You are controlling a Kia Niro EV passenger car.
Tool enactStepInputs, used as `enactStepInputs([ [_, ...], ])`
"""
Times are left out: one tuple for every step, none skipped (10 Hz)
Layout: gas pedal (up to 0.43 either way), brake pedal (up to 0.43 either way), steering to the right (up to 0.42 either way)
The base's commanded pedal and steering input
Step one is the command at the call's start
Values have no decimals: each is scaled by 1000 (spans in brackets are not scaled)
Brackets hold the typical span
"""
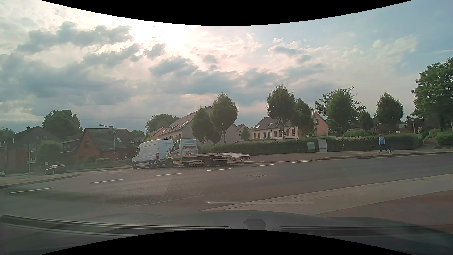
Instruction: Follow the waypoints while adhering to traffic rules and regulations
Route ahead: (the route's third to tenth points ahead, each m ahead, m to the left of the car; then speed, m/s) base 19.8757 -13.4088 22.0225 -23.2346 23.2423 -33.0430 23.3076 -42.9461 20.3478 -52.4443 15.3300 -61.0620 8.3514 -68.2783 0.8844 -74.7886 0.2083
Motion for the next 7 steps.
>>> enactStepInputs([
  [0, 61, -5],
  [0, 55, -5],
  [0, 55, -5],
  [0, 49, -5],
  [0, 49, -5],
  [0, 49, -5],
  [0, 49, -5],
])
